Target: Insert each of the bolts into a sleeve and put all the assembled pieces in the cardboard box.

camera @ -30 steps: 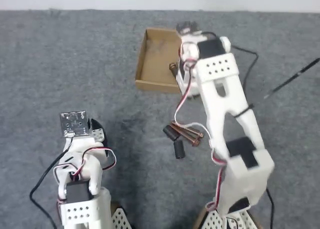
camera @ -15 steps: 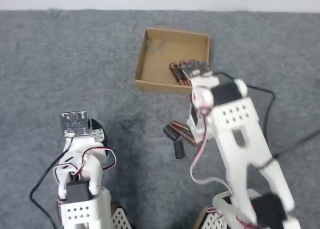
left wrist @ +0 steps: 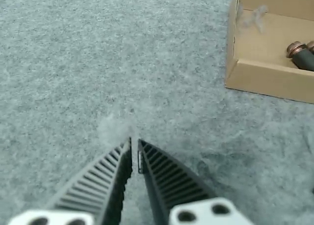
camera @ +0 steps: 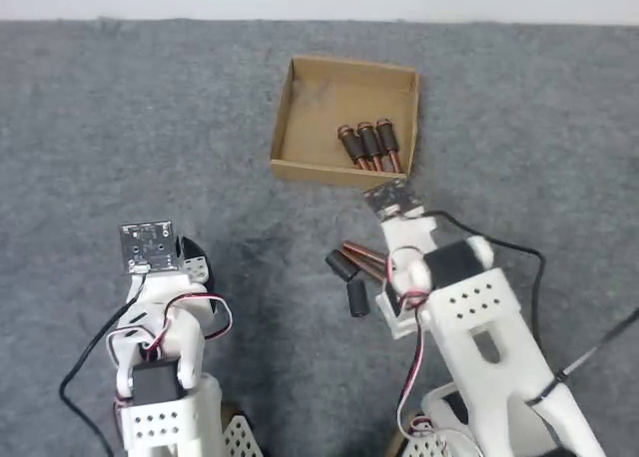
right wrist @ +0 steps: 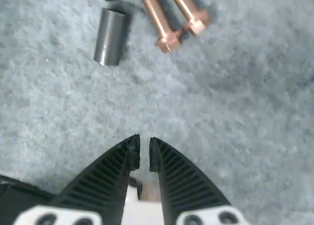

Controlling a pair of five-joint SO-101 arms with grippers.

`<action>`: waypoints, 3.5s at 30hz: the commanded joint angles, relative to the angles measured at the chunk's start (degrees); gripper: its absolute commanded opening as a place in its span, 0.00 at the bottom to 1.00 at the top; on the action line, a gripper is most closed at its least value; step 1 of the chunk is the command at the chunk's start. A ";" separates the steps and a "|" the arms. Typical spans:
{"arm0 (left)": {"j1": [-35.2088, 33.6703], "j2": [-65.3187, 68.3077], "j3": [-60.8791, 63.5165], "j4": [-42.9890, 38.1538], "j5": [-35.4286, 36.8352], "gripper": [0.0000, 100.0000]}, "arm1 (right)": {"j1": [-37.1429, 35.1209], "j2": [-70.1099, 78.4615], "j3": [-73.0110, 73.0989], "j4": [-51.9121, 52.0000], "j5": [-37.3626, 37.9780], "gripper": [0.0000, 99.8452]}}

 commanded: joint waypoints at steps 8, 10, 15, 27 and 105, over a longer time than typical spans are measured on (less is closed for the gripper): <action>0.35 -0.26 -0.66 -1.05 -0.53 0.02 | -6.29 -1.71 6.68 -23.69 0.26 0.01; 0.35 -0.26 -0.66 -1.05 -0.53 0.02 | -6.46 -1.71 9.58 -26.95 0.18 0.01; 0.35 -0.26 -0.66 -1.05 -0.44 0.02 | -6.55 -2.33 12.13 -29.05 0.18 0.01; 0.44 -0.26 -0.66 -1.14 -0.44 0.02 | -6.55 -2.33 10.81 -29.14 -11.60 0.01; 3.60 -0.26 -0.66 -1.41 -0.53 0.02 | 13.67 -14.02 16.09 -29.14 -0.79 0.01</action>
